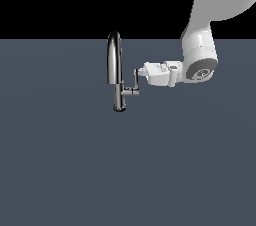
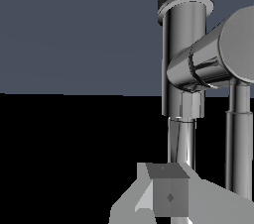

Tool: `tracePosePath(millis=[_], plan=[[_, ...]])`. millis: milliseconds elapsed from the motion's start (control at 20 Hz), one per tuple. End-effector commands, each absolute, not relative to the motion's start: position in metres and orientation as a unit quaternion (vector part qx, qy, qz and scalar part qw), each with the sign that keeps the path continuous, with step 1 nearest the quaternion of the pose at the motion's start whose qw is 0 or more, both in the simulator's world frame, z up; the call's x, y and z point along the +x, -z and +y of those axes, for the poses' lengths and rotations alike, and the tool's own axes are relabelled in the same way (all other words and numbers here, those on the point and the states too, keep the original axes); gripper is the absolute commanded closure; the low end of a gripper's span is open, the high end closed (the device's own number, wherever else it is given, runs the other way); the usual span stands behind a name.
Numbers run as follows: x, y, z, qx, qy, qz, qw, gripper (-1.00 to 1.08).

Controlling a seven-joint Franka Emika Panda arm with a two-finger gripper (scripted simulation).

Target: Turn on the faucet by rotating a designated handle.

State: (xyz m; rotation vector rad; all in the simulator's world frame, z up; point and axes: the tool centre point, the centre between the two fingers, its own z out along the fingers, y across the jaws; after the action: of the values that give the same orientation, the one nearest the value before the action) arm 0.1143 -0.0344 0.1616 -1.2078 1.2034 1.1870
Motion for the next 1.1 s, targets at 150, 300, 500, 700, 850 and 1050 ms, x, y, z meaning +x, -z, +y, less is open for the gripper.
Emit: tracePosePath(millis=[150,300,500,700,850,1050], plan=[[0.104,-0.163,-0.034,-0.501,-0.492,0.499,0.507,1.08],[0.097,-0.164,-0.034,-0.501,-0.492,0.499,0.507,1.08],[0.088,-0.165,-0.034,-0.501,-0.492,0.499,0.507,1.08],[0.079,-0.166,-0.034,-0.501,-0.492,0.499,0.507,1.08],[0.072,-0.166,-0.034,-0.501,-0.492,0.499,0.507,1.08],[0.061,-0.167,-0.033,-0.501,-0.492,0.499,0.507,1.08]])
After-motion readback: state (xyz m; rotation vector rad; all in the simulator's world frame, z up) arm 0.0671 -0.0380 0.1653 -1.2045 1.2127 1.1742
